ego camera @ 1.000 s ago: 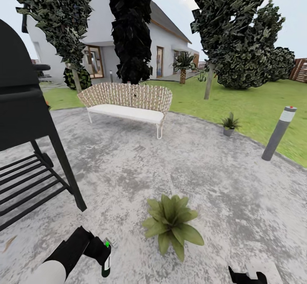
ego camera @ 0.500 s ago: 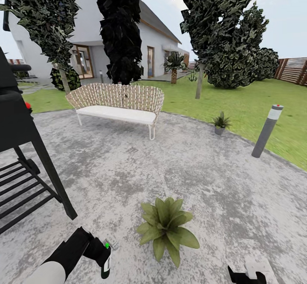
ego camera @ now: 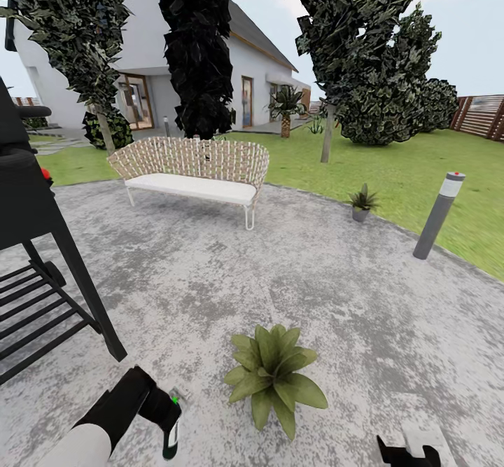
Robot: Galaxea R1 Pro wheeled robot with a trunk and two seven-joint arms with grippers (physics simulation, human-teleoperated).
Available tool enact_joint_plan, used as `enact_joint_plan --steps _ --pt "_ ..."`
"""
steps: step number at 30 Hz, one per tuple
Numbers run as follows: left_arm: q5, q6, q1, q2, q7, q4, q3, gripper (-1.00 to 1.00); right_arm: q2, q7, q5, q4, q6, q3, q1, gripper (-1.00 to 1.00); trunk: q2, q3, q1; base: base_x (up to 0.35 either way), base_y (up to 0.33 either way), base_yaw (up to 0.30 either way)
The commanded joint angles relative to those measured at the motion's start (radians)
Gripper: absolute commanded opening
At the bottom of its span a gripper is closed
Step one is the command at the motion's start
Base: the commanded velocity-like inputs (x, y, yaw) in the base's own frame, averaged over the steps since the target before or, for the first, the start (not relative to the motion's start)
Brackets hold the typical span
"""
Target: Pick up the pesticide atomizer in the garden and spray insectifuge to fully cover both potted plants in the garden.
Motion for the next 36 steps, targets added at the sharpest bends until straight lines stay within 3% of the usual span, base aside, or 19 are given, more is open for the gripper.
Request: enact_joint_plan --steps 1,6,10,12,19,22,26,27,36 --pt "-0.007 0.013 0.001 -0.001 -0.008 -0.011 0.005 -1.0 0.0 0.004 0.006 0.001 -0.004 -0.01 -0.001 1.0 0.0 -0.001 0.0 0.0 0.0 0.0" --pt "-0.005 0.024 0.007 -0.003 -0.01 -0.023 0.002 -1.0 -0.002 -0.014 0.005 0.001 -0.004 -0.016 -0.001 1.0 0.0 -0.001 0.0 0.0 0.0 0.0" --pt "-0.004 0.032 0.002 -0.015 -0.013 -0.026 -0.062 -1.0 -0.002 -0.019 -0.011 0.001 -0.004 -0.088 -0.001 1.0 0.0 -0.001 0.0 0.0 0.0 -0.017" --pt "-0.004 0.034 0.001 -0.019 -0.014 -0.027 -0.079 -1.0 -0.002 -0.02 -0.013 0.001 -0.003 -0.101 -0.001 1.0 0.0 -0.001 0.0 0.0 0.0 -0.197" --pt "-0.006 0.035 0.004 -0.015 -0.014 -0.025 -0.087 -1.0 0.003 -0.018 -0.012 0.002 -0.002 -0.106 -0.001 1.0 0.0 -0.001 0.0 0.0 0.0 -0.257" --pt "0.002 0.036 0.003 -0.002 -0.013 -0.021 -0.078 -1.0 0.006 -0.018 -0.009 0.005 -0.002 -0.104 -0.001 1.0 0.0 -0.001 0.0 0.0 0.0 -0.066" --pt "0.002 0.034 0.005 -0.002 -0.011 -0.024 -0.078 -1.0 0.006 -0.018 -0.008 0.006 -0.002 -0.103 -0.001 1.0 0.0 -0.001 0.0 0.0 0.0 0.0" --pt "0.0 0.034 0.014 0.042 -0.011 -0.012 -0.079 -1.0 0.007 -0.017 -0.006 0.007 -0.002 -0.103 -0.001 1.0 0.0 -0.001 0.0 0.0 0.126 0.0" --pt "0.003 0.038 0.004 0.015 -0.01 -0.027 -0.084 -1.0 0.007 -0.017 -0.006 0.007 -0.002 -0.103 -0.001 1.0 0.0 -0.001 0.0 0.0 0.096 0.0"
